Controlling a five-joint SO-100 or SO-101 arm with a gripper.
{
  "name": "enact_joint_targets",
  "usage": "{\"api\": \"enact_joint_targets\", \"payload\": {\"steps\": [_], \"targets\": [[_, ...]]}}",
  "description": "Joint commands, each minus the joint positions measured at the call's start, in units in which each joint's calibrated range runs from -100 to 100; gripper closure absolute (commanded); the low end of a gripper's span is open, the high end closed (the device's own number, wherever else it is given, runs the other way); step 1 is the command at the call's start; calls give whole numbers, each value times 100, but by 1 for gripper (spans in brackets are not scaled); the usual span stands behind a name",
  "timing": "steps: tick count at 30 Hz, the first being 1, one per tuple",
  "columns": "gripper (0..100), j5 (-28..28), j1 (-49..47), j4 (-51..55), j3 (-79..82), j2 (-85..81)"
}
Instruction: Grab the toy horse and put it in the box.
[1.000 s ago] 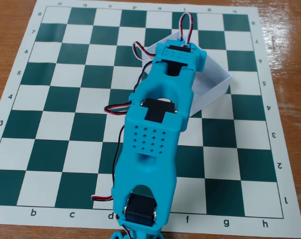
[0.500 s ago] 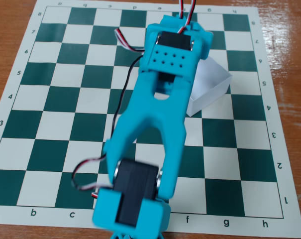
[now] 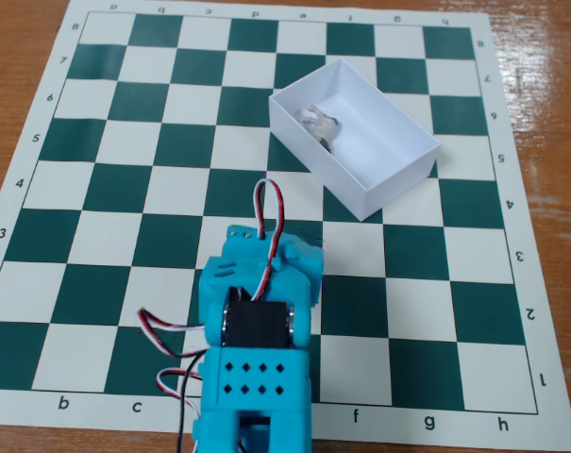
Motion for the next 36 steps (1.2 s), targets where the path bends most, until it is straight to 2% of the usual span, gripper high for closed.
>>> {"api": "enact_joint_targets", "payload": {"steps": [1,5,12,36], "targets": [[100,-28,-220,288,569,-789],[100,-33,-291,1052,1052,-1435],[100,-33,-620,2381,1061,-1471],[100,-58,-455,2397,1061,-1471]]}}
